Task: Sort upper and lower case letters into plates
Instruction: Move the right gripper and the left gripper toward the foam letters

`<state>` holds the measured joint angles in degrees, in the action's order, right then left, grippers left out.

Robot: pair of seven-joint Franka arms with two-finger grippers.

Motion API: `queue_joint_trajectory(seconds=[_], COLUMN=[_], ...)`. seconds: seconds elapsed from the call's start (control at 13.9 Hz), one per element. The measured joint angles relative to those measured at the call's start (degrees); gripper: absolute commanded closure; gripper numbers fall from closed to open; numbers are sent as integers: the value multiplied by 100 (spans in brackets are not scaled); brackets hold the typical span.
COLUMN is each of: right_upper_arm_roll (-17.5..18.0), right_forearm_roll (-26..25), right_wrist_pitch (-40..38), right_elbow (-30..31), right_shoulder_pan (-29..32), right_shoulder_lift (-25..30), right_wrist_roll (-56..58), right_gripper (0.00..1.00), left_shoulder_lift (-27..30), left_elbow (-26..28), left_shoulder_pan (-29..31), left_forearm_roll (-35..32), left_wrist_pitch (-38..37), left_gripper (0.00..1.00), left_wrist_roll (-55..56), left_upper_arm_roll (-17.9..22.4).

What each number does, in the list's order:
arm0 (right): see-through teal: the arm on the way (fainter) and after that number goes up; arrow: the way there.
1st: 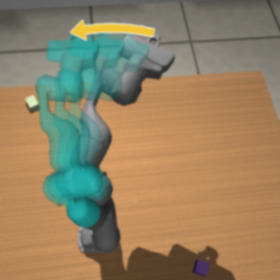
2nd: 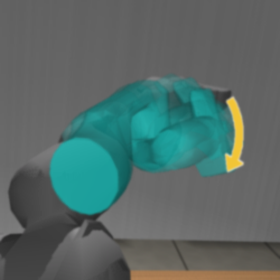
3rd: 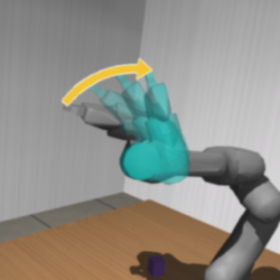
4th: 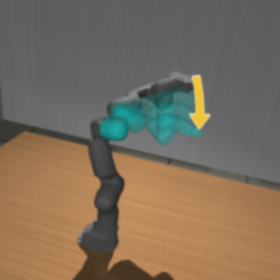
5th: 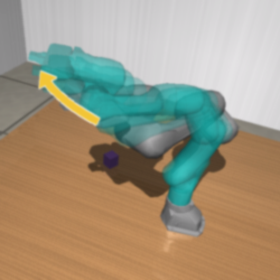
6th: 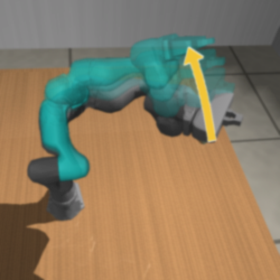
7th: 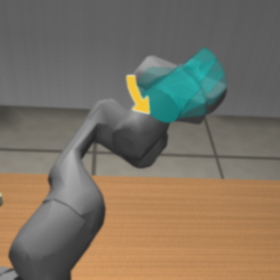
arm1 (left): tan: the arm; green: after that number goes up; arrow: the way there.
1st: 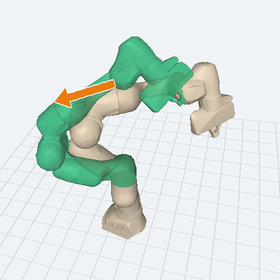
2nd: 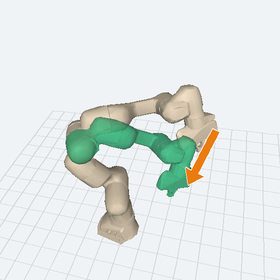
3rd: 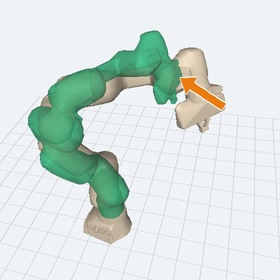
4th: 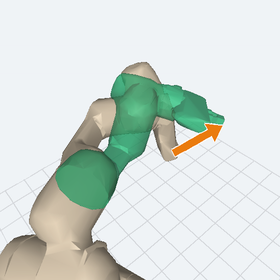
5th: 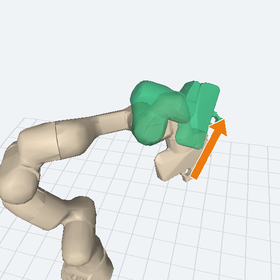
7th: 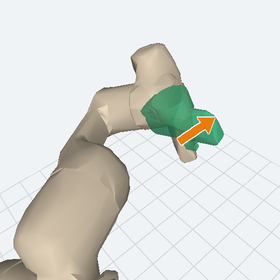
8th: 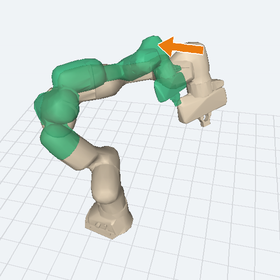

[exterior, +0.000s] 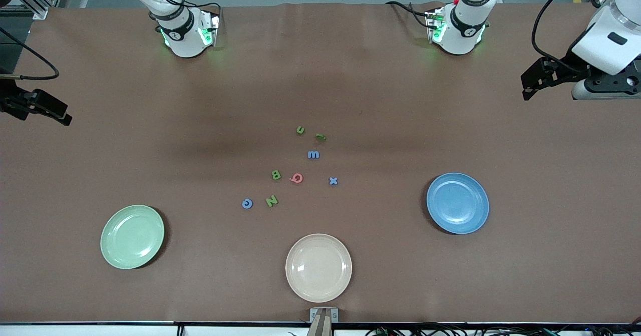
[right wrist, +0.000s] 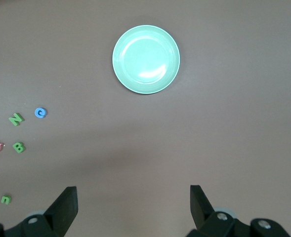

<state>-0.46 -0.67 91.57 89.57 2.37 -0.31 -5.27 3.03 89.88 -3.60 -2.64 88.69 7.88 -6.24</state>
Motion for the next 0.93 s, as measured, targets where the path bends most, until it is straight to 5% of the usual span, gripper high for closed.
queue_joint_trajectory(seconds=[0.57, 0.93], right_upper_arm_roll=[33, 92], right_forearm_roll=[54, 67], right_wrist_pitch=[1, 125], right_elbow=[-6, -51], right_shoulder_pan=[0, -303], right_shoulder_lift=[-19, -744], right_wrist_roll=[5, 18], right_gripper=[0, 0], left_shoulder_lift=[-168, -1146], left_elbow=[-13, 150], left_shoulder_pan=[-144, -805], left_forearm_roll=[17, 18], left_wrist_pitch=[30, 1109], left_gripper=[0, 0], left_wrist_roll=[30, 2227], left_upper_arm_roll=[-131, -743])
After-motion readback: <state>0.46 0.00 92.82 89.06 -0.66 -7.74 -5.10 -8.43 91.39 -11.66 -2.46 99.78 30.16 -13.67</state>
